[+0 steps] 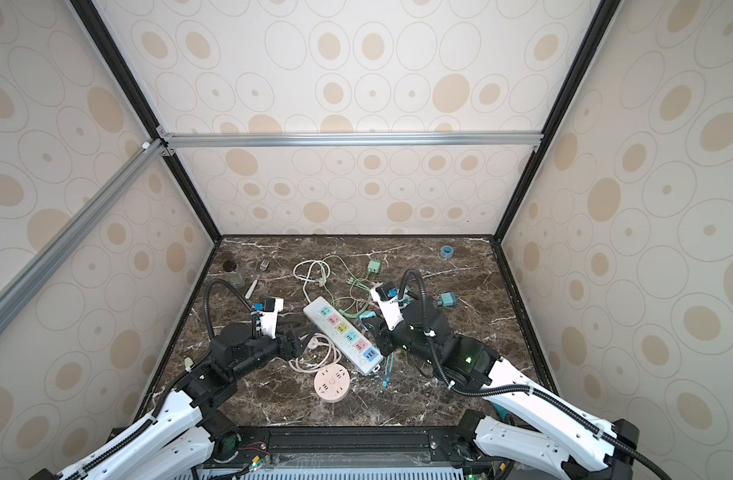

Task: Insert the plug
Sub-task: 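Carry the teal charger over the power strip's teal socket with the right gripper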

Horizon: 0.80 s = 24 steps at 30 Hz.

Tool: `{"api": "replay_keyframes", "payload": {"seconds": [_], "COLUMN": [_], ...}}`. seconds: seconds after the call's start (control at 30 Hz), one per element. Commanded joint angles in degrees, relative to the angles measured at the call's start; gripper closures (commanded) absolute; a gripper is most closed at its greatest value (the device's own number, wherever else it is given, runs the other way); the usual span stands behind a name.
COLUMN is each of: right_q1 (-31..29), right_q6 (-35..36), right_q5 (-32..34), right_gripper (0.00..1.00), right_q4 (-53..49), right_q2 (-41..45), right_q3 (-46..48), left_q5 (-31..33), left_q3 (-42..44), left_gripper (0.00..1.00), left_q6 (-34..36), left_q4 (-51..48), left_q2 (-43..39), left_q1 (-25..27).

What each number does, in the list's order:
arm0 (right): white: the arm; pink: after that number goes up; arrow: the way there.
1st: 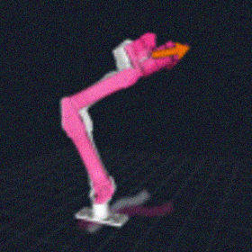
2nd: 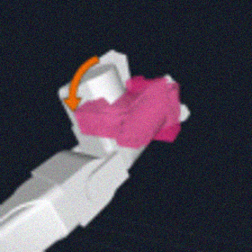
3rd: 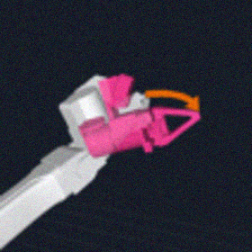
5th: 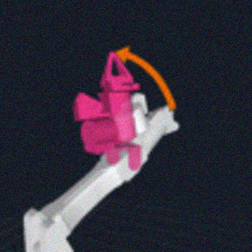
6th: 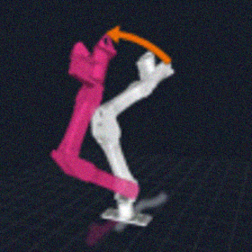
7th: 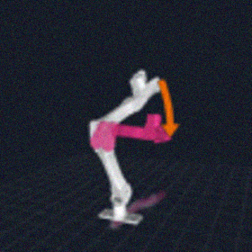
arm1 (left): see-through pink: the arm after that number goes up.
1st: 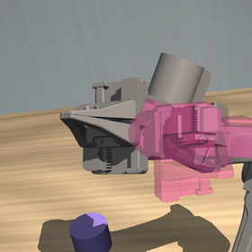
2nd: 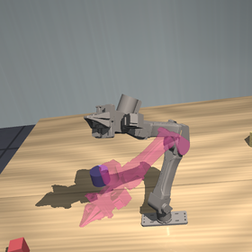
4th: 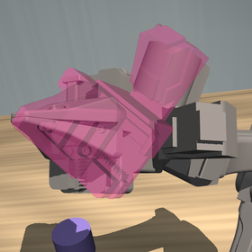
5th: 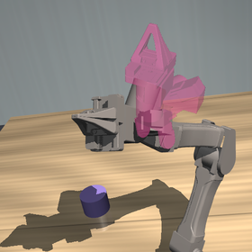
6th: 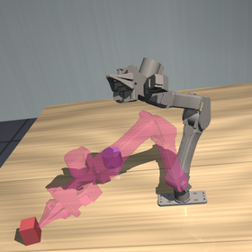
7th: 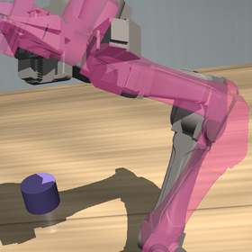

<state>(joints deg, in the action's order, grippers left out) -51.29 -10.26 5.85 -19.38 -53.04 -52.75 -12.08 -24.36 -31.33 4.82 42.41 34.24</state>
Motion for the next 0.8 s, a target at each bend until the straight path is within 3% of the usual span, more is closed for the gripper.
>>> {"api": "replay_keyframes", "payload": {"seconds": [0.0, 0.17, 0.4, 0.53, 0.77], "right_q1": [0.6, 3.7, 14.8, 16.6, 17.9], "right_q6": [2.4, 3.7, 4.7, 8.2, 12.0], "right_q5": [5.0, 3.6, -8.3, -10.4, -20.7], "right_gripper": [0.95, 0.95, 0.96, 0.95, 0.94], "right_q4": [-3.8, -4.2, -0.8, 0.1, 2.7], "right_q2": [-1.4, -3.8, -9.9, -15.9, -27.0], "right_q3": [-3.2, -4.6, -5.0, -8.2, -15.0], "left_q5": [6.2, 4.1, -1.7, -4.3, -5.3], "left_q3": [-2.4, -6.3, -8.7, -10.2, -13.5], "left_gripper": [0.29, 0.29, 0.44, 0.43, 0.43], "left_q6": [3.5, 7.8, 7.1, 8.2, 9.0], "left_q4": [-1.5, 0.3, 5.9, 8.5, 9.6], "left_q2": [4.7, 14.1, 24.2, 29.3, 39.1], "left_q1": [-0.2, -5.0, -16.3, -17.7, -18.6]}}
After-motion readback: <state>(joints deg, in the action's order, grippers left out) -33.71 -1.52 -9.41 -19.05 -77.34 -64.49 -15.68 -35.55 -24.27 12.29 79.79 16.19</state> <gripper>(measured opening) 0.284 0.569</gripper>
